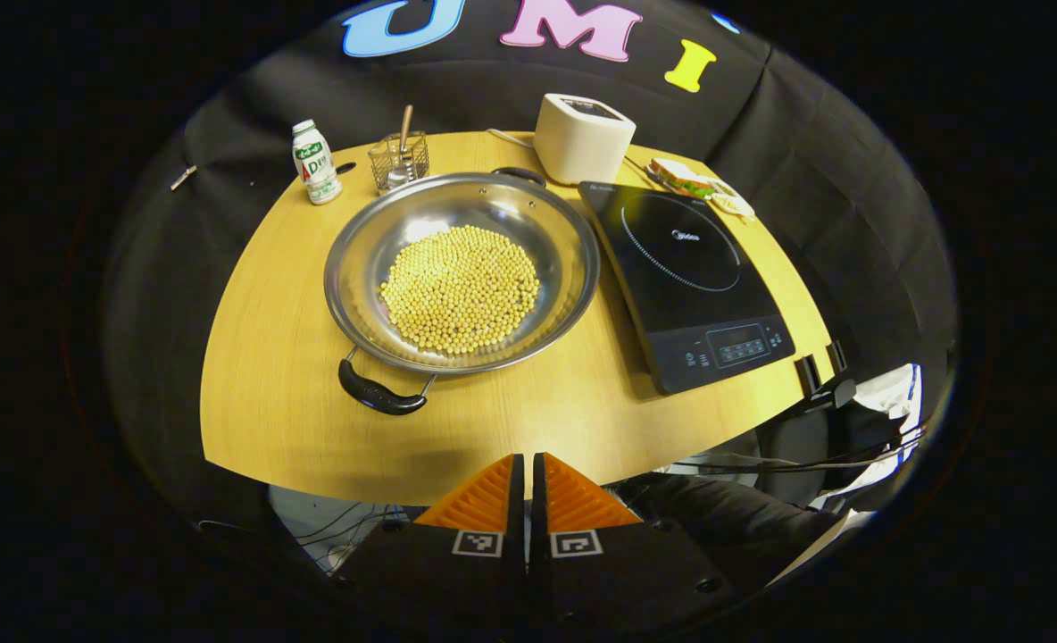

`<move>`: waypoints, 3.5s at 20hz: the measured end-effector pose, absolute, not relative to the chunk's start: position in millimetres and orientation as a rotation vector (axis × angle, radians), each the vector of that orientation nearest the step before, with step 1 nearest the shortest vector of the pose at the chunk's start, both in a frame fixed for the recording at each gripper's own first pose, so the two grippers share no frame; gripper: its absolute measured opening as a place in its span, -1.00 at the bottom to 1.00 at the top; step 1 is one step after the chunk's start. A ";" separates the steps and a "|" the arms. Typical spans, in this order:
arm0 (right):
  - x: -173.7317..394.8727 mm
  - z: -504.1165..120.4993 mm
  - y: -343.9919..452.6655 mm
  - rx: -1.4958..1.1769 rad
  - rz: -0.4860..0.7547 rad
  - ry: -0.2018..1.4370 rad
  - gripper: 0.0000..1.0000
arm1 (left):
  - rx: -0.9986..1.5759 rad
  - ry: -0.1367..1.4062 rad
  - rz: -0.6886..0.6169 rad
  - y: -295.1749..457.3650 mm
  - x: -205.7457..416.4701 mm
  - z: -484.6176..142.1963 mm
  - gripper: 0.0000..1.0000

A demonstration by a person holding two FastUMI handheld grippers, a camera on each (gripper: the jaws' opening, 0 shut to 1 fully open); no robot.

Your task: First push the handle of the pot to place it horizontally, then grasp the pot with both hands and set it on the induction cooktop.

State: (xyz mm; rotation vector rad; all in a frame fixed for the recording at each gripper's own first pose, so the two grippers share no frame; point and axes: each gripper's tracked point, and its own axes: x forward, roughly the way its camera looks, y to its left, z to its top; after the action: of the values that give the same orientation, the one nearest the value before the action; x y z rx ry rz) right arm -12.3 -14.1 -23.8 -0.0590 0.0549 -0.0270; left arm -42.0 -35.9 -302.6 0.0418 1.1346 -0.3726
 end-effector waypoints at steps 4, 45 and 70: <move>-12.3 -26.4 -16.2 -0.063 -0.033 0.064 0.95 | -0.001 1.201 -0.350 -23.7 -16.9 -329.3 -0.89; 11.5 -72.7 -15.6 -0.136 -0.071 0.185 0.92 | -0.049 1.126 -0.047 149.4 145.0 -367.9 -0.90; 84.0 -192.3 89.4 0.000 0.143 0.445 0.96 | 0.033 0.717 -0.035 183.4 147.0 -294.3 -0.25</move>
State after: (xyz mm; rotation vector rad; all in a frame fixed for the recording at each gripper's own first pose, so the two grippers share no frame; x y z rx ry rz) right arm 84.0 89.4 -192.3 0.0001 0.4452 0.1426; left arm 147.0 183.4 -294.3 0.0330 0.7165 -0.0348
